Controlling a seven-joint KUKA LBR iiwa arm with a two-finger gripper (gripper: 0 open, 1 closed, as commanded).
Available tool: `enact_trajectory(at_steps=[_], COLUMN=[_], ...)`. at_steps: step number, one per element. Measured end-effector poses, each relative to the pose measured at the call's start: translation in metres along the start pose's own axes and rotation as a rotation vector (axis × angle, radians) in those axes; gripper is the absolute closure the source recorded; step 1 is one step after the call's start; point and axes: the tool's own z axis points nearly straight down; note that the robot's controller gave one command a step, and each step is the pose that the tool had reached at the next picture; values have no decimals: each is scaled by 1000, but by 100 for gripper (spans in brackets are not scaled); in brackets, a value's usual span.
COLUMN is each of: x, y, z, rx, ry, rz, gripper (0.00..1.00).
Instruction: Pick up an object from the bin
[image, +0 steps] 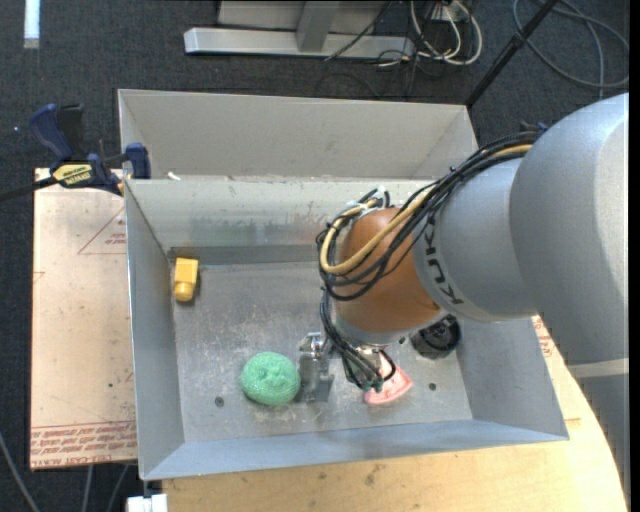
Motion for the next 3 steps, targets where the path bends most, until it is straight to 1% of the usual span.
enact_trajectory(at_steps=[1, 2, 3], x=[0, 0, -1], y=[0, 0, 10], z=[0, 0, 0], rx=[0, 0, 2], ry=[0, 0, -2], rz=[1, 1, 51], gripper=[0, 0, 0])
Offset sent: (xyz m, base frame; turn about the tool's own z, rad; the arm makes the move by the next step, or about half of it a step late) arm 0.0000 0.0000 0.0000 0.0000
